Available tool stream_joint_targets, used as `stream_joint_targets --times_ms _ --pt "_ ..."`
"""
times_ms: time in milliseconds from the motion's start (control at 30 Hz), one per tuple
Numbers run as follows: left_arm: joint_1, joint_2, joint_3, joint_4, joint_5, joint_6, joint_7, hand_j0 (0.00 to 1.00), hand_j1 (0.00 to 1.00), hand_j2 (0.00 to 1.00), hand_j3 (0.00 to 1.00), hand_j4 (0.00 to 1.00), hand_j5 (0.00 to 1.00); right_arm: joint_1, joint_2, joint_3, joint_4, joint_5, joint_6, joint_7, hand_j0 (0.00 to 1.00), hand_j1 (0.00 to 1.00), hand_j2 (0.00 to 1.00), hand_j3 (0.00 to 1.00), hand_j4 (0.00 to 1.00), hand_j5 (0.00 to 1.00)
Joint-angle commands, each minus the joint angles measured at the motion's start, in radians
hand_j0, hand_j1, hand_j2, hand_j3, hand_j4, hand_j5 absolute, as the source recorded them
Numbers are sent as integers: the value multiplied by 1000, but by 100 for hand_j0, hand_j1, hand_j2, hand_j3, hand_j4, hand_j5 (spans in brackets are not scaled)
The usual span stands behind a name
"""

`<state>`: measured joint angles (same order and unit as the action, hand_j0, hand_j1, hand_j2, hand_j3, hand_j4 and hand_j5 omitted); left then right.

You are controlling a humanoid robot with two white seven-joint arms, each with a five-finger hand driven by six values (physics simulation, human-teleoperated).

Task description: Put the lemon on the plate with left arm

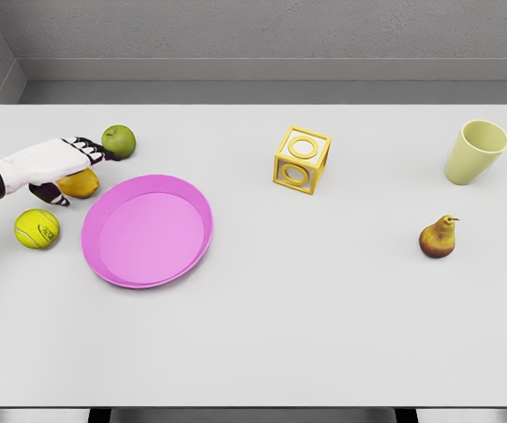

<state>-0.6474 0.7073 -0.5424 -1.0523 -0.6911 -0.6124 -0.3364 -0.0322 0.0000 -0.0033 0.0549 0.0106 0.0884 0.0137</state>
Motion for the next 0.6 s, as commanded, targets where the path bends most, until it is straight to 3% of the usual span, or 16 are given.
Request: stream_joint_targets --times_ms 0,333,567 --pt "0 1 1 0 5 2 0 100 100 100 100 100 100 0 0 0 0 0 1 0 100 100 100 100 100 100" --pt "-3 1 1 0 5 2 -1 100 100 100 100 100 100 0 0 0 0 0 -1 0 100 100 100 100 100 100" --pt "-3 3 1 1 8 2 0 91 91 91 91 91 91 0 0 0 0 0 1 0 100 100 100 100 100 100"
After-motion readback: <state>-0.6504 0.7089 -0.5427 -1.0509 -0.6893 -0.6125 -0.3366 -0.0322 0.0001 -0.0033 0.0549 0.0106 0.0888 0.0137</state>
